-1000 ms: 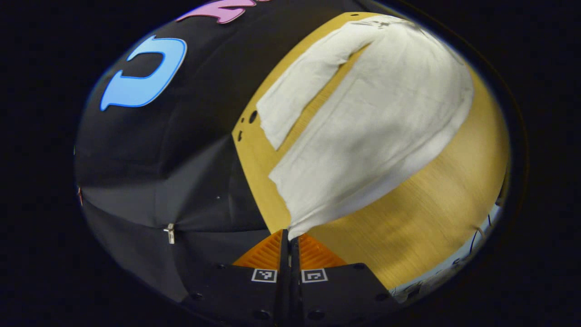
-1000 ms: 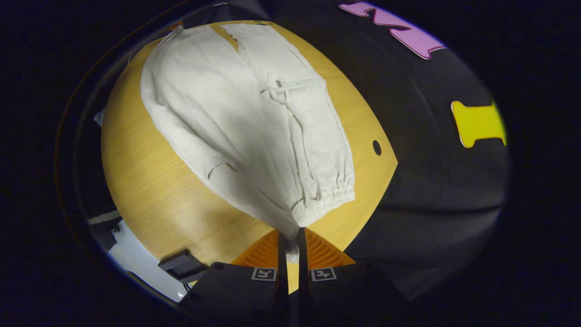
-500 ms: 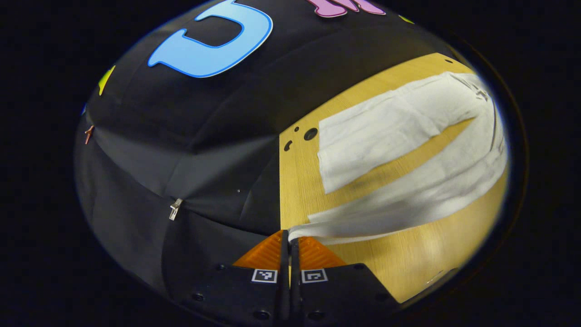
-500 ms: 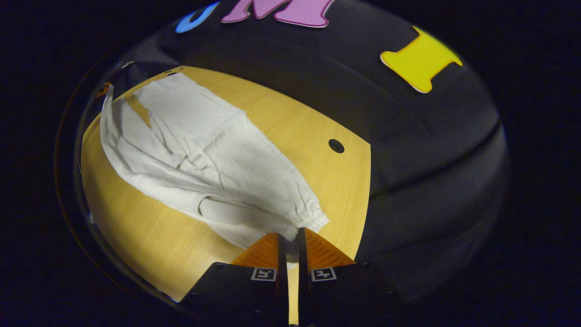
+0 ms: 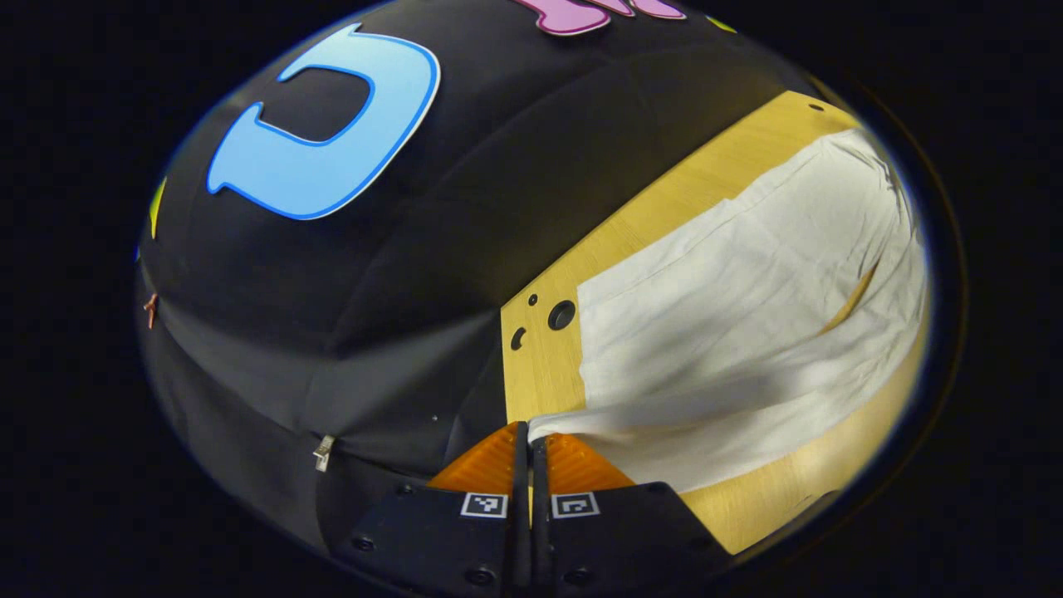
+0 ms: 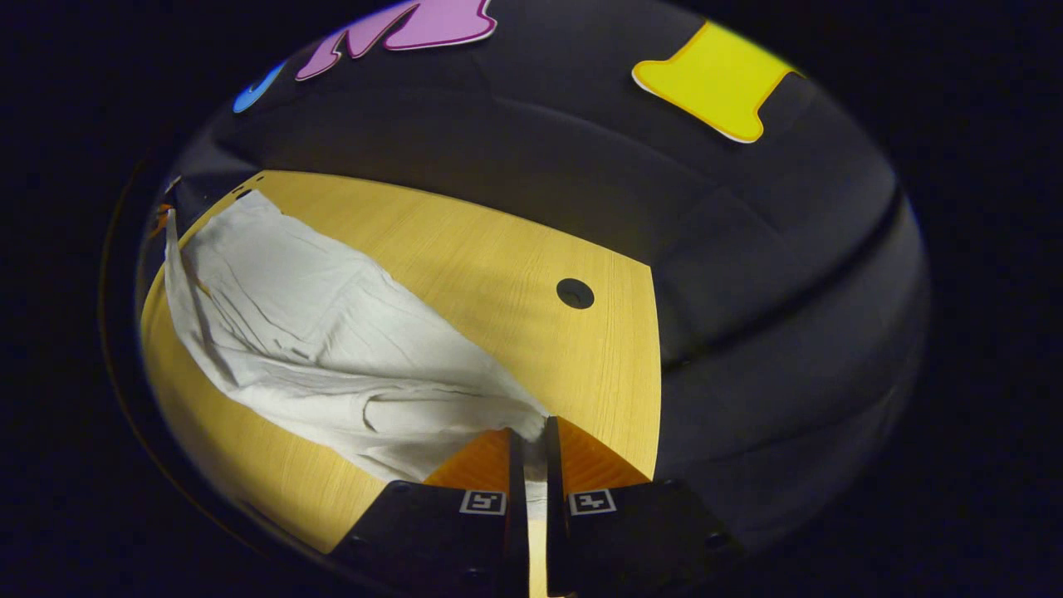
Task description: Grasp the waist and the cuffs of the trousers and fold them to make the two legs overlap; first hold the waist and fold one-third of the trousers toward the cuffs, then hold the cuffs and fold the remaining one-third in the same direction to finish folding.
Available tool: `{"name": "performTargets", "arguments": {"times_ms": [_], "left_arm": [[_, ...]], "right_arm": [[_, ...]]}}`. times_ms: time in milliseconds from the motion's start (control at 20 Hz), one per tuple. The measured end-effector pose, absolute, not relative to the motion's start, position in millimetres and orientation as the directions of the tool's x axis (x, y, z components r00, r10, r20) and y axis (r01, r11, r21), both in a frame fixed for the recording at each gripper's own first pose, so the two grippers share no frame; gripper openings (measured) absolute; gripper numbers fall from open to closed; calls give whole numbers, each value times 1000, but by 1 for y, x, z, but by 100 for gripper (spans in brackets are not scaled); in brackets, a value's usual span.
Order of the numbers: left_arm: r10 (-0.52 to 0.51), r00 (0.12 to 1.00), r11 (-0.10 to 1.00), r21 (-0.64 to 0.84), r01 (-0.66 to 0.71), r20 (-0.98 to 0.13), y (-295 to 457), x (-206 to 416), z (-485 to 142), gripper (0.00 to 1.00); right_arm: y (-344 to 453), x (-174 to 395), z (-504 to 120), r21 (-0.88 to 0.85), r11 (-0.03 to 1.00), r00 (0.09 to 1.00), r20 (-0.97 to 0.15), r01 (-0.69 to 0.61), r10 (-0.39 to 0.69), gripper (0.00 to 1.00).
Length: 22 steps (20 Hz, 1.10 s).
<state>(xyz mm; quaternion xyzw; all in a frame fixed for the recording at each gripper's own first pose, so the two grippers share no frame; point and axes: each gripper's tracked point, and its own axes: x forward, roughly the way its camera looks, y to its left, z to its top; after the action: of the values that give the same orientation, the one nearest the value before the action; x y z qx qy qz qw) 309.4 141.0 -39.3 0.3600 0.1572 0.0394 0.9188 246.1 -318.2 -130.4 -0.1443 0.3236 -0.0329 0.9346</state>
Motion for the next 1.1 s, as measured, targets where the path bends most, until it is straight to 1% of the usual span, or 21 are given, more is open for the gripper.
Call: {"name": "performTargets", "arguments": {"times_ms": [150, 300, 450, 600, 650, 700, 750, 800, 900, 950, 1000, 1050, 1100], "left_arm": [[173, 951, 753, 657, 41, -257, 144, 334, -26, 5], [167, 950, 790, 612, 31, -264, 145, 359, -27, 5], [176, 932, 849, 529, 21, -318, 148, 383, -47, 5], [181, 916, 904, 428, -11, -358, 145, 396, -74, 5], [175, 911, 922, 386, -19, -372, 141, 396, -82, 5], [169, 907, 939, 343, -29, -386, 136, 396, -90, 6], [158, 906, 954, 296, -38, -393, 131, 394, -95, 24], [136, 907, 970, 240, -41, -397, 125, 390, -99, 44], [104, 921, 990, 132, -58, -375, 120, 380, -95, 84], [90, 931, 995, 82, -65, -353, 118, 376, -88, 93], [85, 941, 996, 42, -75, -326, 119, 372, -80, 97], [78, 949, 997, 10, -78, -304, 119, 369, -73, 98], [75, 956, 996, -15, -83, -285, 120, 366, -69, 98]], "right_arm": [[-328, 261, -119, -259, 966, 791, -592, -4, -156, 13], [-343, 278, -108, -203, 977, 790, -588, 60, -171, 12], [-351, 297, -113, -128, 983, 770, -612, 129, -180, 12], [-349, 295, -121, -53, 979, 727, -662, 196, -181, 14], [-348, 291, -122, -46, 977, 711, -679, 208, -183, 18], [-343, 287, -121, -16, 976, 702, -692, 218, -169, 28], [-340, 287, -115, 47, 964, 711, -685, 261, -159, 40], [-338, 290, -105, 136, 943, 732, -666, 305, -141, 48], [-336, 295, -77, 325, 870, 792, -600, 371, -114, 77], [-339, 296, -69, 375, 843, 819, -561, 385, -124, 94], [-347, 293, -64, 395, 828, 836, -528, 397, -150, 96], [-354, 291, -60, 397, 819, 845, -503, 413, -182, 99], [-359, 288, -54, 402, 809, 851, -482, 429, -211, 99]]}}
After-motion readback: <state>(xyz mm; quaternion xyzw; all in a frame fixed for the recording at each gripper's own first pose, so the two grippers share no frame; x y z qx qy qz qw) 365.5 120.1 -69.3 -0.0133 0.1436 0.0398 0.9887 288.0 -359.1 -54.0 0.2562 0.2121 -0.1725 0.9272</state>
